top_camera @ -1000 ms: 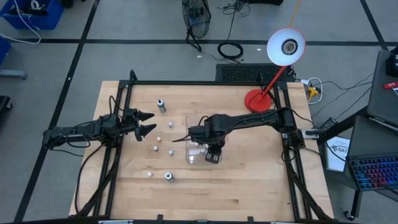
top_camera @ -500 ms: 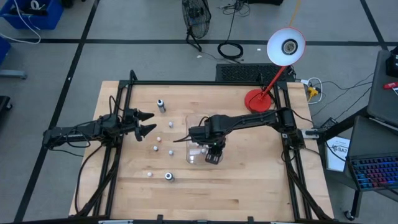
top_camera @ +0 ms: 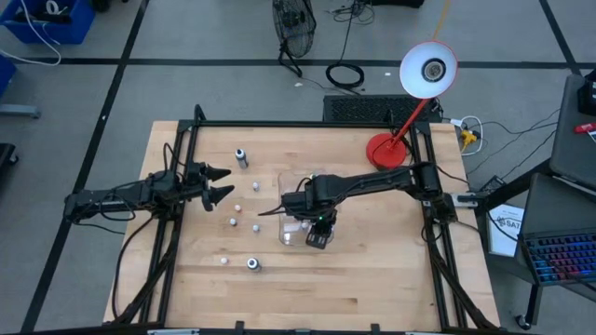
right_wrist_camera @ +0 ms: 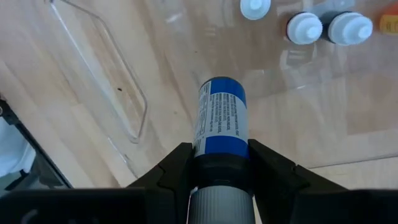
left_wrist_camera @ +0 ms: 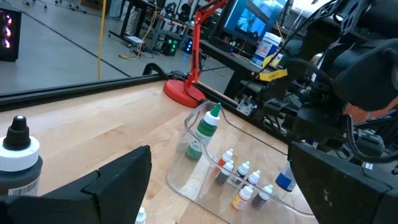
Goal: Pick & Place food coloring
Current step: Put the big blue food coloring bottle into the transparent bin
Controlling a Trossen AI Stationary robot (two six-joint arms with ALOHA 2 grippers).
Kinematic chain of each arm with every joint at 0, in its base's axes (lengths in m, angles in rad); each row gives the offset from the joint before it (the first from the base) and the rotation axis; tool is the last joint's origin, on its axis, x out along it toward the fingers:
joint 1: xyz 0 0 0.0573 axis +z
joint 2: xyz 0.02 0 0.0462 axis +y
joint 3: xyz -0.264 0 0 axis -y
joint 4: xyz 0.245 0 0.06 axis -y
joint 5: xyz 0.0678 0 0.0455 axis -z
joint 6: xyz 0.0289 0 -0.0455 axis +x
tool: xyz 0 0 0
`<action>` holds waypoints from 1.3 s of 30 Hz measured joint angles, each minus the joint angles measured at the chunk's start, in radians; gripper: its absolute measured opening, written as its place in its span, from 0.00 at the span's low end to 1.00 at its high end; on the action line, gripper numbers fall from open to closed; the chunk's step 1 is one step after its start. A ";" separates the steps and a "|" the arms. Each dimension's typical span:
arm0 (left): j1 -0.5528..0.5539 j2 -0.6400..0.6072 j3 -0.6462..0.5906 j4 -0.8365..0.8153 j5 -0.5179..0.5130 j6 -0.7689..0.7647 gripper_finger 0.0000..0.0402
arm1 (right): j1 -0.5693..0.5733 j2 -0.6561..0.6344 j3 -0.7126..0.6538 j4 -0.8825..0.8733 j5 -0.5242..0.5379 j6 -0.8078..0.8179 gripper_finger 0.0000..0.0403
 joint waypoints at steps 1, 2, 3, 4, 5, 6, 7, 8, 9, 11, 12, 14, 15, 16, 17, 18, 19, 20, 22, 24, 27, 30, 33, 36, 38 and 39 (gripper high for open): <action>0.000 0.000 0.000 0.000 0.000 0.000 0.94 | 0.000 0.004 -0.007 0.004 0.000 -0.008 0.30; 0.000 0.000 0.000 0.000 0.000 0.000 0.94 | 0.000 0.009 -0.014 0.003 0.000 -0.016 0.30; 0.000 0.000 0.000 0.000 0.000 0.000 0.94 | 0.000 0.012 -0.026 0.009 0.000 -0.019 0.30; 0.000 0.000 0.000 -0.001 0.000 0.000 0.94 | 0.000 0.015 -0.036 0.014 -0.001 -0.020 0.30; 0.000 0.000 0.000 -0.001 0.000 0.000 0.94 | 0.000 0.016 -0.046 0.020 -0.001 -0.021 0.29; 0.000 0.000 0.000 0.000 0.000 0.000 0.94 | 0.000 0.016 -0.057 0.023 -0.001 -0.021 0.29; 0.000 0.000 0.000 0.001 0.000 0.000 0.94 | 0.000 0.017 -0.068 0.023 -0.001 -0.022 0.30; 0.000 0.000 0.000 -0.001 0.000 0.000 0.94 | 0.000 0.019 -0.076 0.025 -0.002 -0.021 0.30; 0.000 0.000 0.000 -0.002 0.000 0.000 0.94 | 0.000 0.018 -0.083 0.026 -0.004 -0.020 0.32; 0.000 0.000 0.000 -0.001 0.000 0.000 0.94 | 0.000 0.017 -0.092 0.028 -0.004 -0.020 0.34; 0.000 0.000 0.000 -0.001 0.000 0.000 0.94 | 0.000 0.016 -0.094 0.028 -0.004 -0.020 0.36; 0.000 0.000 0.000 -0.001 0.000 0.000 0.94 | 0.000 0.016 -0.094 0.028 -0.004 -0.020 0.38; 0.000 0.000 0.000 0.000 0.000 0.000 0.94 | 0.000 0.016 -0.094 0.028 -0.004 -0.019 0.38; 0.000 0.000 0.000 0.000 0.000 0.000 0.94 | 0.000 0.016 -0.095 0.028 -0.004 -0.019 0.39; 0.000 0.000 0.000 -0.001 0.000 0.000 0.94 | 0.000 0.016 -0.095 0.028 -0.004 -0.020 0.39; 0.000 0.000 0.000 0.000 0.000 0.000 0.94 | 0.000 0.016 -0.095 0.028 -0.004 -0.019 0.39; 0.000 0.000 0.000 0.000 0.000 0.000 0.94 | 0.000 0.016 -0.095 0.028 -0.004 -0.017 0.39; 0.000 0.000 0.000 -0.001 0.000 0.000 0.94 | 0.000 0.016 -0.095 0.028 -0.004 -0.010 0.39; 0.000 0.000 0.000 0.000 0.000 0.000 0.94 | 0.000 0.016 -0.095 0.029 -0.009 0.005 0.38; 0.000 0.000 0.000 0.000 0.000 0.000 0.94 | -0.001 0.017 -0.096 0.034 -0.029 0.008 0.39; 0.000 0.000 0.000 0.000 0.000 0.000 0.94 | -0.001 0.017 -0.096 0.048 -0.047 0.019 0.41; 0.000 0.000 0.000 0.000 0.000 0.000 0.94 | -0.001 0.018 -0.097 0.064 -0.050 0.033 0.42; 0.000 0.000 0.000 0.000 0.000 0.000 0.94 | -0.001 0.019 -0.097 0.065 -0.049 0.032 0.43; 0.000 0.000 0.000 0.000 0.000 0.000 0.94 | -0.002 0.019 -0.097 0.066 -0.049 0.033 0.43; 0.000 0.000 0.000 0.000 0.000 0.000 0.94 | -0.002 0.019 -0.097 0.065 -0.050 0.033 0.43; 0.000 0.000 0.000 0.000 0.000 0.000 0.94 | -0.002 0.019 -0.097 0.065 -0.050 0.033 0.43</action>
